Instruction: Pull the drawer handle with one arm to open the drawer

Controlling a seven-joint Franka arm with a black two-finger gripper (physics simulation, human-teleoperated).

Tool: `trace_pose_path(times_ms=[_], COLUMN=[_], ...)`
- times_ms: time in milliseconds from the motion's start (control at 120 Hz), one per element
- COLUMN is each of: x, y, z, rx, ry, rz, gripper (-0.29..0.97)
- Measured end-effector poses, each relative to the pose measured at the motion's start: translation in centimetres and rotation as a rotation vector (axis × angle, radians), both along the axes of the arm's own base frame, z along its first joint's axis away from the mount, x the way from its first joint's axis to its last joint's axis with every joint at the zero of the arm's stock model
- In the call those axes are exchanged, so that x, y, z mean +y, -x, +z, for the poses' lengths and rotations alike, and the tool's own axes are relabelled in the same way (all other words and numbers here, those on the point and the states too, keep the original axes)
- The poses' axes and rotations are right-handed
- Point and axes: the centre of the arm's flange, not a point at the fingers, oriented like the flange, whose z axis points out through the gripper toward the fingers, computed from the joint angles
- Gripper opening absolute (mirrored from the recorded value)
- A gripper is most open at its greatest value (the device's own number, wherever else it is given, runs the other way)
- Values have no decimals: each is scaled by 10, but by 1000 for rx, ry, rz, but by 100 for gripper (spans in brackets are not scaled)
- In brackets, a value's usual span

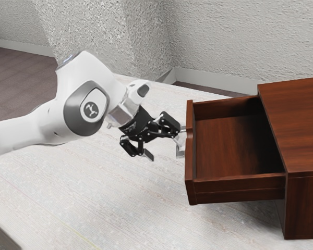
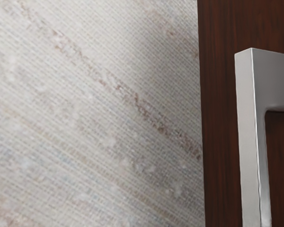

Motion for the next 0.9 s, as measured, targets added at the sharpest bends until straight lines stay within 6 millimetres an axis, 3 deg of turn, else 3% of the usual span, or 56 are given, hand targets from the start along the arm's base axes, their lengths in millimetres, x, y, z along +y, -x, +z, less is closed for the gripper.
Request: trace_pose_path(times_ms=[242, 458, 667, 792, 900], x=[2, 17, 7, 9, -13], y=[4, 13, 19, 16, 14], z=[2, 30, 49, 84, 115], rx=[-5, -61, -105, -197, -275], ry=[-10, -17, -87, -191, -321], rz=[0, 22, -52, -161, -315], gripper=[68, 68, 68, 68, 68])
